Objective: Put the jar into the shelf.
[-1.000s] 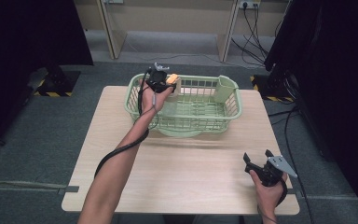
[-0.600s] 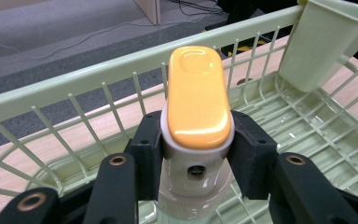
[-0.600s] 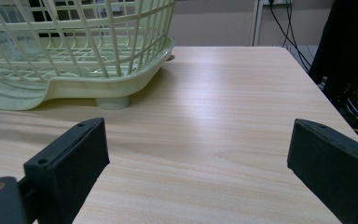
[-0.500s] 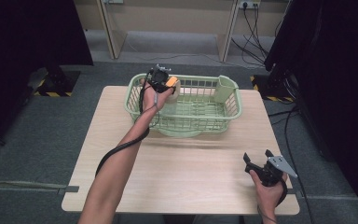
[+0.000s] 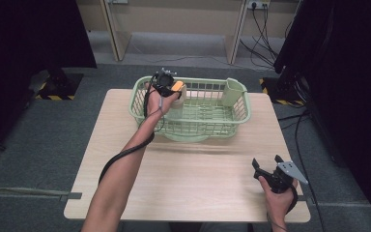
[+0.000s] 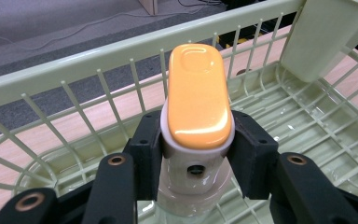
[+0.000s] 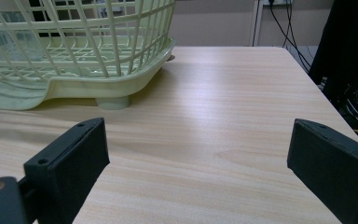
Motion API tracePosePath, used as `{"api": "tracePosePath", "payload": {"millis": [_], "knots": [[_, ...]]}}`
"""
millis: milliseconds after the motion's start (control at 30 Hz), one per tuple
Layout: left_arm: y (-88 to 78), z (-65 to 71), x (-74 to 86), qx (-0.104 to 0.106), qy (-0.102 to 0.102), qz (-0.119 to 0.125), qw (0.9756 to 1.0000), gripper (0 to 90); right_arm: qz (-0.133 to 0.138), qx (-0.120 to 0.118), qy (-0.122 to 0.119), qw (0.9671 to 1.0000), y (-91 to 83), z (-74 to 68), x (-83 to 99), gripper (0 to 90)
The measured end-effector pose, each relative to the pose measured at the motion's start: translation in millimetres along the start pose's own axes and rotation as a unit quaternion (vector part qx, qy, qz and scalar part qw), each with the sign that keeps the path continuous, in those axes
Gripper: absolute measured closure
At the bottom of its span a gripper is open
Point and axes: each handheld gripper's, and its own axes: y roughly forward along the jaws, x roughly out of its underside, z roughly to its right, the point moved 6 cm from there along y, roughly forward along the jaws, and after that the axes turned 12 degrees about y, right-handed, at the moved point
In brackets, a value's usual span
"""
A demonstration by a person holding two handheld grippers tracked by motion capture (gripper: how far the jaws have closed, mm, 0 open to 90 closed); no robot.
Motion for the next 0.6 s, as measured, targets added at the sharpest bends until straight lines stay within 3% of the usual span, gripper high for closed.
{"api": "tracePosePath", "payload": {"millis": [367, 600], "knots": [[-7.6, -0.3, 9.4, -0.012, 0.027, -0.021, 0.9993, 36.7, -0.001, 0.002, -0.001, 1.0, 0.1, -0.1, 0.1, 5.5], [-16.3, 1.9, 9.8, -0.031, 0.042, -0.017, 0.9985, 27.5, -0.001, 0.002, -0.001, 1.0, 0.1, -0.3, 0.2, 5.5]]}}
